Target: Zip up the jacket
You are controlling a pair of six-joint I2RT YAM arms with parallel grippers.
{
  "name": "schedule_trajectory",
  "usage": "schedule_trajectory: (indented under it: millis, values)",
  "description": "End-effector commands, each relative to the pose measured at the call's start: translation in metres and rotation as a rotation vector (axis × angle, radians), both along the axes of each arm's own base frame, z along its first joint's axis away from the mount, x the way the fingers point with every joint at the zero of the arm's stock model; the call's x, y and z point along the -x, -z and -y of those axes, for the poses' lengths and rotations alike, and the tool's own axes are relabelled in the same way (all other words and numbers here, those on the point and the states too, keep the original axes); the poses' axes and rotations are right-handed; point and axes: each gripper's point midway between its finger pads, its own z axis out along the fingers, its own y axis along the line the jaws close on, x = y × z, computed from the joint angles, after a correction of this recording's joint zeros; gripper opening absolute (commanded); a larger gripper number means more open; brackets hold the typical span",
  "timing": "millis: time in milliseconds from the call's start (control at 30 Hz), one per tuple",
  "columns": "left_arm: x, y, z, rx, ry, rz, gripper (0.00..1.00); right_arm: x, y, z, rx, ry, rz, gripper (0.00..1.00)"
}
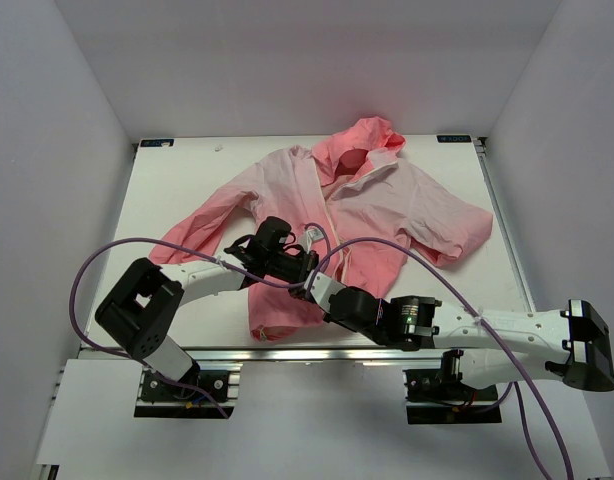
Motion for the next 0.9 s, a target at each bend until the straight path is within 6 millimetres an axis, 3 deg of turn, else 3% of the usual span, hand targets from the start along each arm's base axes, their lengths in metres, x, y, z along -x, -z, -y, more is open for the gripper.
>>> schedule_trajectory:
  millis: [0,267,300,333,700,867]
  values:
    - [0.007,-0.027,0.002,0.070,0.048,0.046,0.00,-0.002,-0.003,-0.003,-0.028,0.016,0.015,0.11]
    - [0.008,-0.027,0.002,0.072,0.054,0.041,0.00,0.000,0.002,-0.005,-0.024,0.002,0.002,0.14]
    - [0.008,-0.026,0.002,0.072,0.057,0.037,0.00,0.000,0.003,-0.004,-0.021,0.005,0.002,0.12]
    - [0.008,-0.027,0.002,0.072,0.058,0.036,0.00,0.000,0.004,-0.003,-0.017,0.008,0.003,0.01]
    - [0.013,-0.018,-0.004,0.005,0.063,-0.005,0.00,-0.033,-0.022,0.002,-0.094,0.192,0.149,0.00]
    - [0.013,-0.018,-0.008,-0.049,0.050,-0.008,0.00,-0.055,-0.033,0.014,-0.068,0.320,0.237,0.00]
